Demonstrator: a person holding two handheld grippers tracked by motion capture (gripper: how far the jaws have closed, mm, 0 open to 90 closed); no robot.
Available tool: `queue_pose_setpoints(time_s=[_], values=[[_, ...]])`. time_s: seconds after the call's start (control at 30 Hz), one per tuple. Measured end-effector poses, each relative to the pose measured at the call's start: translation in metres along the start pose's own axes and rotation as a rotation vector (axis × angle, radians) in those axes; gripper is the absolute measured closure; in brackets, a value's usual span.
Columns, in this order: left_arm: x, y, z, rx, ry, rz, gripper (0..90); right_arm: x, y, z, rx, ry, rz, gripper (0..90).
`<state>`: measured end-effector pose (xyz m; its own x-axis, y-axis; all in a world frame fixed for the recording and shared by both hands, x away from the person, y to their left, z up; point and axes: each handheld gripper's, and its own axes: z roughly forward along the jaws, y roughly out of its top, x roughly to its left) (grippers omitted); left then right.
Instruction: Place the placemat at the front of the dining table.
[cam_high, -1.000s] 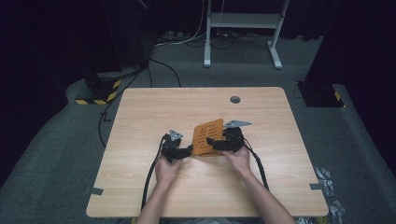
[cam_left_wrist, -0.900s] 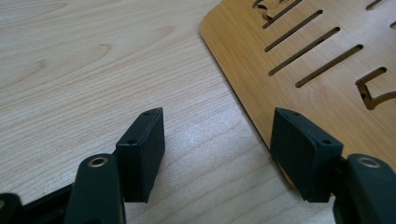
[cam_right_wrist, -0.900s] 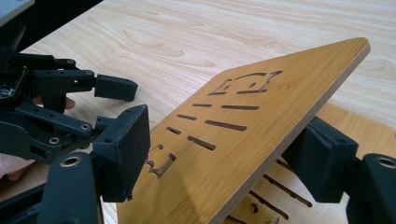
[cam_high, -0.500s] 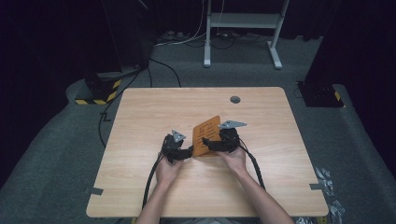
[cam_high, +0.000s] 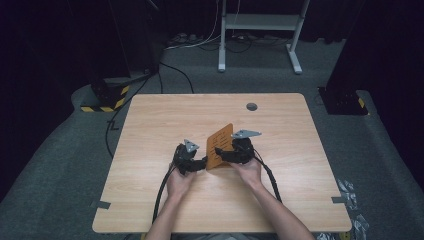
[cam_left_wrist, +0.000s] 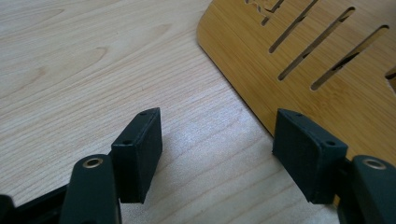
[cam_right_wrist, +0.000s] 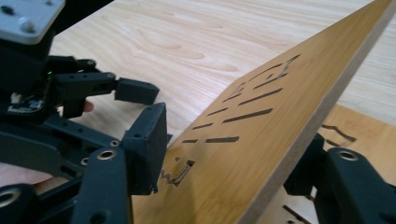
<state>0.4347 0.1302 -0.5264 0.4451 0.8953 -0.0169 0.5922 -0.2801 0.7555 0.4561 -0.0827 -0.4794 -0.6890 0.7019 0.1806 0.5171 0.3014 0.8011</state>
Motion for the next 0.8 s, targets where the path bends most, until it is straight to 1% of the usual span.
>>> queue_pose_setpoints(time_s=[0.1,0.17,0.27,0.3,0.33,0.4,0.5,0.57,0.6,0.7,0.73,0.8], values=[[0.0001,0.0,0.0,0.001,-0.001,0.003,32.8,0.0031,-0.0004,0.0016,0.01,-0.001,-0.009,46.6],[0.0001,-0.0001,0.0,-0.001,-0.001,0.001,32.7,0.004,-0.0008,0.0032,0.021,0.006,-0.003,49.7],[0.0003,-0.0002,0.0,-0.002,-0.005,-0.001,32.6,0.0047,0.0002,0.0033,0.027,-0.002,0.005,51.4],[0.0004,-0.0002,0.0001,-0.003,-0.008,-0.002,32.5,0.0049,0.0004,0.0031,0.027,-0.004,0.009,52.8],[0.0004,-0.0002,0.0001,-0.003,-0.009,-0.003,32.2,0.0048,0.0005,0.0027,0.029,-0.004,0.012,56.6],[0.0,-0.0002,-0.0002,0.002,-0.007,-0.003,31.5,0.0045,0.0005,0.0021,0.03,0.002,0.012,59.8],[0.0008,-0.0006,-0.0003,0.0,-0.011,-0.003,29.9,0.0052,0.0011,0.0015,0.027,0.008,0.014,61.1],[0.0011,-0.0009,-0.0007,0.002,-0.007,-0.006,29.1,0.0048,0.0016,0.0007,0.023,0.017,0.013,66.2],[0.0015,-0.0008,-0.0008,0.003,-0.008,0.002,28.6,0.0048,0.0019,0.0003,0.023,0.023,0.014,68.4],[0.0022,-0.0014,-0.0015,0.002,-0.007,-0.003,28.1,0.0069,0.0024,0.0,0.019,0.025,0.015,70.0],[0.0025,-0.0016,-0.0018,0.0,-0.007,-0.022,28.2,0.007,0.0027,-0.0002,0.016,0.029,0.012,70.4],[0.0046,-0.0018,-0.0023,-0.004,-0.01,-0.035,28.2,0.0074,0.0033,-0.0007,0.017,0.037,0.014,73.4]])
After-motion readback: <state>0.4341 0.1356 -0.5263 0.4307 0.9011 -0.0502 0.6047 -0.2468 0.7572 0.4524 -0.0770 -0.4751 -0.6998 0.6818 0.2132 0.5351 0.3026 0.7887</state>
